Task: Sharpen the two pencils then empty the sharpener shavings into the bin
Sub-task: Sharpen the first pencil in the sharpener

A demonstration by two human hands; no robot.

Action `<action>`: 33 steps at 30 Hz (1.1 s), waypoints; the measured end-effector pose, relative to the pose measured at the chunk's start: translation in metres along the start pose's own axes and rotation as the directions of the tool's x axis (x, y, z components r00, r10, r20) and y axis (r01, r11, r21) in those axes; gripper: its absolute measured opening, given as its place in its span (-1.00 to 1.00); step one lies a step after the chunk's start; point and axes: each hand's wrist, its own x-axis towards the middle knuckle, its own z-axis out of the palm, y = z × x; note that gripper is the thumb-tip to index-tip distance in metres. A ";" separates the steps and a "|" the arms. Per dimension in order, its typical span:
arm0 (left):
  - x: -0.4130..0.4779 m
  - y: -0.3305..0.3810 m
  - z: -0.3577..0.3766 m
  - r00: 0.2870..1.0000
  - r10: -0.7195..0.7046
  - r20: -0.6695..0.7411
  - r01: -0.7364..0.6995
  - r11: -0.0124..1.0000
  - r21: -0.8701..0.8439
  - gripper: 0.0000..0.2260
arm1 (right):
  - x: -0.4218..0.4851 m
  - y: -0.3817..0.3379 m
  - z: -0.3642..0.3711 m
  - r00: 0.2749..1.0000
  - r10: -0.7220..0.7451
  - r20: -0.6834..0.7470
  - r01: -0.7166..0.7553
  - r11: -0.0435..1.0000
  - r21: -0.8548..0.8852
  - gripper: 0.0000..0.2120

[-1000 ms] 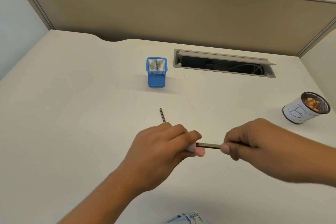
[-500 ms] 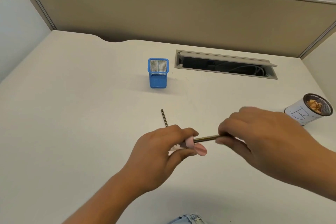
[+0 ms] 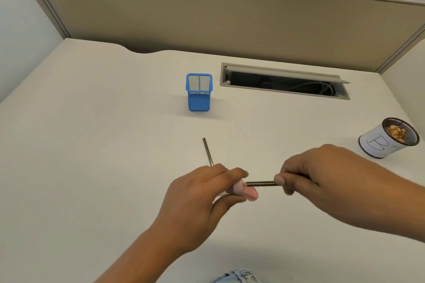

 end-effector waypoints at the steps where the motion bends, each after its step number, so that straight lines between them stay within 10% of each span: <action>1: -0.001 -0.003 -0.002 0.999 -0.042 -0.008 0.042 0.999 -0.018 -0.78 | -0.002 0.000 -0.002 0.998 -0.028 -0.063 0.024 0.998 -0.059 -0.52; 17: 0.010 0.007 -0.012 0.995 -0.091 0.043 0.096 0.986 -0.135 -0.74 | -0.014 -0.013 -0.007 0.979 -0.084 -0.188 0.069 0.994 -0.083 -0.48; 25: 0.013 0.012 -0.011 0.997 -0.077 0.016 0.078 0.991 -0.107 -0.81 | -0.018 -0.012 0.004 0.907 -0.338 -0.249 0.267 0.922 -0.282 -0.95; 33: 0.004 0.005 -0.005 0.987 -0.152 -0.046 0.140 0.970 -0.196 -0.87 | -0.012 0.012 -0.007 0.800 -0.487 -0.351 0.336 0.848 -0.410 -0.72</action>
